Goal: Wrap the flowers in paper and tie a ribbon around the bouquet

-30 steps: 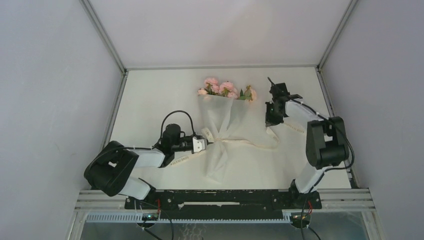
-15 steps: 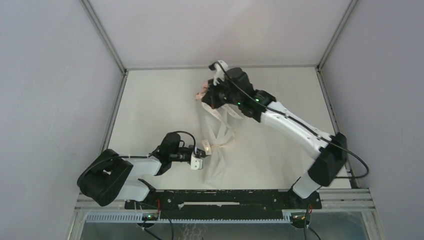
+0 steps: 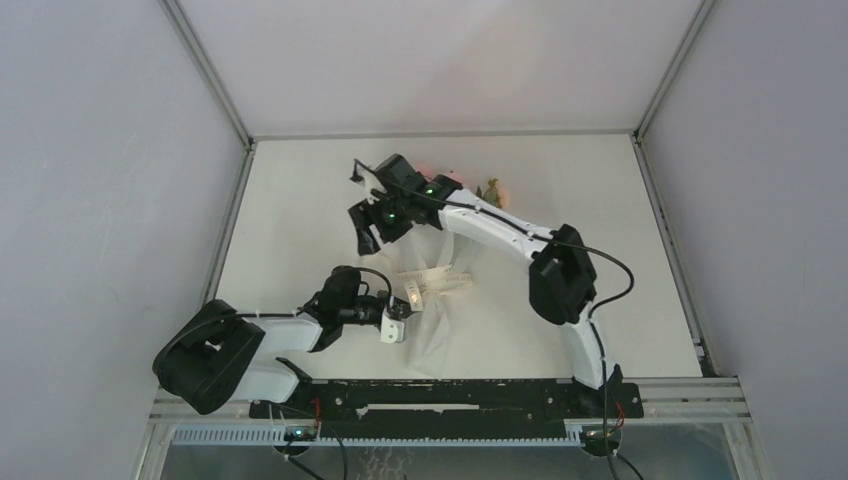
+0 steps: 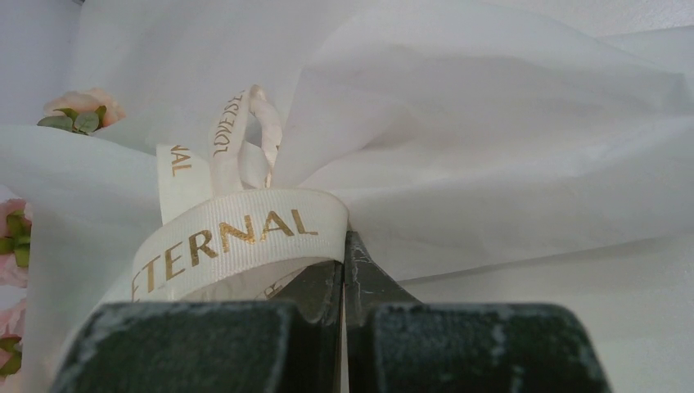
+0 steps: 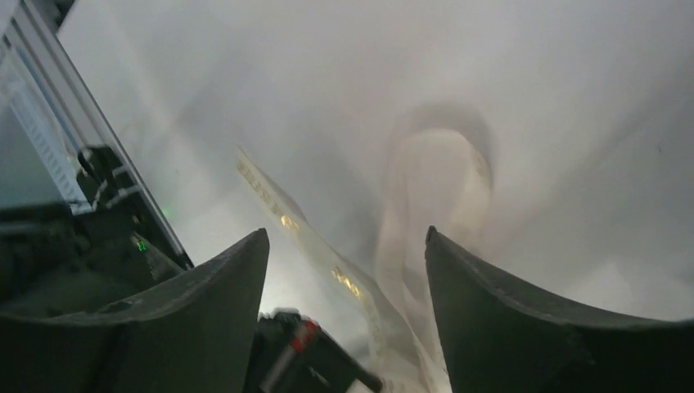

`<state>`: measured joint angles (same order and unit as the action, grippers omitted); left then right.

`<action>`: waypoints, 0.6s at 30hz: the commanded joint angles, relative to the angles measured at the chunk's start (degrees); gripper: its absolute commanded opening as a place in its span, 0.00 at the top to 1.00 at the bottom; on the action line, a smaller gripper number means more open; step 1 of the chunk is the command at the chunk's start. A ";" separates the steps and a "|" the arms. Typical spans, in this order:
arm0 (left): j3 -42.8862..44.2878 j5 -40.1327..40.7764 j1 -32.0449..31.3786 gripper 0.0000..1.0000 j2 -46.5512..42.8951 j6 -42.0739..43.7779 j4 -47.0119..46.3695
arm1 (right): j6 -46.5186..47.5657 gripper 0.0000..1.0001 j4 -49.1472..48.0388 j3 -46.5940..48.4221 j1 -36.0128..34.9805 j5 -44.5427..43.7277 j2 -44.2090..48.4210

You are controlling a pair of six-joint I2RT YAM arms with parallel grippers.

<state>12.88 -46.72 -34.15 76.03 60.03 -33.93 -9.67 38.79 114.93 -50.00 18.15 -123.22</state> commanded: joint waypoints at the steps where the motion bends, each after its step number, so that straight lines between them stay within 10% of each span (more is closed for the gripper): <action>1: -1.05 -1.36 -0.41 1.00 -0.88 0.64 -0.15 | 5.16 0.20 -3.50 -9.36 5.18 4.99 14.86; 8: -1.12 -0.68 -0.45 1.00 -1.03 -0.15 -0.61 | 10.09 0.17 -22.11 -40.39 12.53 30.05 29.31; 18: -0.95 -0.04 -0.27 1.00 -1.33 -1.25 -0.44 | 0.55 0.09 -28.79 -42.24 10.84 32.57 20.44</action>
<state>12.86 -46.54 -34.17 75.92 59.79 -33.93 -6.66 15.16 72.86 -37.06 46.65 -101.23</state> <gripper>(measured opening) 0.006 0.914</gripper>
